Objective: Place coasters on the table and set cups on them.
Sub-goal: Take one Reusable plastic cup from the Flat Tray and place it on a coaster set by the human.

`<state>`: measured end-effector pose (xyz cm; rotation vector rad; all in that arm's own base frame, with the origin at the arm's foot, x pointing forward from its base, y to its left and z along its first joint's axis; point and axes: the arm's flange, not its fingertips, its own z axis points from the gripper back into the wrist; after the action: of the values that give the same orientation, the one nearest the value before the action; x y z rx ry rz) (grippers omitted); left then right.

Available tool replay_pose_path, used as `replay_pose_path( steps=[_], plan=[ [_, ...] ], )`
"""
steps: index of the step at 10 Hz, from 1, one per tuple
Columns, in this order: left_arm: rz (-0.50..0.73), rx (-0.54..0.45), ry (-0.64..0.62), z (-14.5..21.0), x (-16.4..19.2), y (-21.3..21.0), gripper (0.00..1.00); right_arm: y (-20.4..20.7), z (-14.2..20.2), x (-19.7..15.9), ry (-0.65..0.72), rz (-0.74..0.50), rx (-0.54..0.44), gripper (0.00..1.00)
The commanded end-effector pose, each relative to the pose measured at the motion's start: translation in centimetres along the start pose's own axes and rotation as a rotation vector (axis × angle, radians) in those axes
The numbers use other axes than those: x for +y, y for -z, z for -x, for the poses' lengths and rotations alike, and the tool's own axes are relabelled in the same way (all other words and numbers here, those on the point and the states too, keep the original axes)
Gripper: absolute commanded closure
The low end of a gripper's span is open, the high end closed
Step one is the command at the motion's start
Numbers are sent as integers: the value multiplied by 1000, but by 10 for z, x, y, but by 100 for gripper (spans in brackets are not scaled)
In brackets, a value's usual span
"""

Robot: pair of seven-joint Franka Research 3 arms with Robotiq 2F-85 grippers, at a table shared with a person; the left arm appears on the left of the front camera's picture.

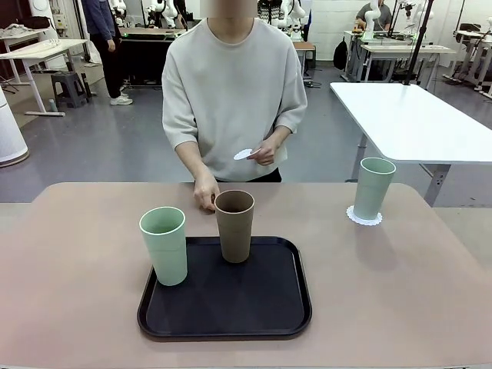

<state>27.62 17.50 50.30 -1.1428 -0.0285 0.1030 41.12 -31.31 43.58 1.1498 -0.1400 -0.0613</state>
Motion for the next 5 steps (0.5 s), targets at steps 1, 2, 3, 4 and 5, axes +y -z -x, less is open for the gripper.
replay_pose_path(
  steps=[1,2,3,4,5],
  plan=[
    [12,-5,3,1,-2,0,0,0,-1,-1,7,10,-6,0],
    [12,-5,3,1,-2,0,0,0,-1,-1,7,10,-6,0],
    [12,-5,3,1,-2,0,0,0,-1,-1,7,10,-6,0],
    [12,-5,3,1,-2,0,0,0,-1,-1,7,10,-6,0],
    [12,-5,3,1,-2,0,0,0,-1,-1,7,10,-6,0]
  ],
)
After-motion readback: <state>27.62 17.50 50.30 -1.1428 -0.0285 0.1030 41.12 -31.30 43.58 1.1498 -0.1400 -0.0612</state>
